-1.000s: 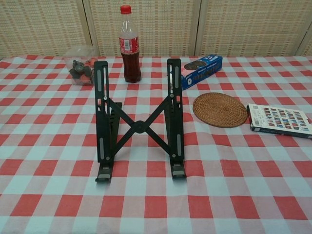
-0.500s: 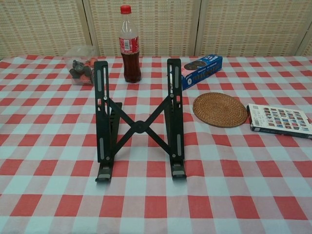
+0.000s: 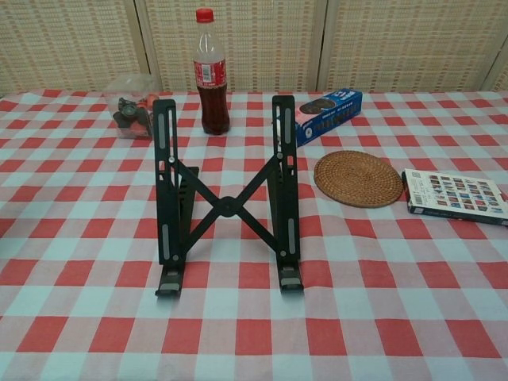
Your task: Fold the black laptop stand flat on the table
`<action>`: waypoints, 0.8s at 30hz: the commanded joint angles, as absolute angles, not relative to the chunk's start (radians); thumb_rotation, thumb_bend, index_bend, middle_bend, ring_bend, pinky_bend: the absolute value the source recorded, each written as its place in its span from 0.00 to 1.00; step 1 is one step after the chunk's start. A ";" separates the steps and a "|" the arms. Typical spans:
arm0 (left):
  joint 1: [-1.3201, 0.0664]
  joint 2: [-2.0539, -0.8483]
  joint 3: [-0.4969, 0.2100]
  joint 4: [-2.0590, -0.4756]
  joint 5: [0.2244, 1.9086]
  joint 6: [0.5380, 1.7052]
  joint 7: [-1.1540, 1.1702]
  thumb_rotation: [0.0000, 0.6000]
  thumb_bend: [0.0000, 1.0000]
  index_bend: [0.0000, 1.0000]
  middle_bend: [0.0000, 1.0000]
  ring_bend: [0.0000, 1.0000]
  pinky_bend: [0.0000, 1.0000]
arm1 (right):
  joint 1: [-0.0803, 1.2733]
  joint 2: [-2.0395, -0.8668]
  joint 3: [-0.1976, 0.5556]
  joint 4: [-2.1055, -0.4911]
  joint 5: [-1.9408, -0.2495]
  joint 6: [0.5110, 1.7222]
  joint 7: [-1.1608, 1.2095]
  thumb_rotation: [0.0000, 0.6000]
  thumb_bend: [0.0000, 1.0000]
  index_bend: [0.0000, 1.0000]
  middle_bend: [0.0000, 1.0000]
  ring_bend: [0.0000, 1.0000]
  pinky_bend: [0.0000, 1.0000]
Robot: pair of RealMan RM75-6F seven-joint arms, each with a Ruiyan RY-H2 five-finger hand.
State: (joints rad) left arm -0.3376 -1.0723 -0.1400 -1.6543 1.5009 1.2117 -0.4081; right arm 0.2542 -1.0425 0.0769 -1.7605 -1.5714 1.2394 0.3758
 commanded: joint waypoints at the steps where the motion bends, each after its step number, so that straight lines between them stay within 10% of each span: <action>1: -0.429 -1.090 -0.168 -1.609 1.515 1.119 -0.585 0.05 0.23 0.07 0.11 0.18 0.19 | 0.333 -1.054 0.086 -1.782 -1.562 1.129 0.509 1.00 0.01 0.07 0.17 0.05 0.10; 24: -0.648 -1.291 -0.208 -1.381 1.426 0.881 -0.992 0.00 0.21 0.20 0.23 0.28 0.36 | 0.570 -1.276 0.173 -1.635 -1.431 0.852 1.057 1.00 0.00 0.10 0.17 0.05 0.10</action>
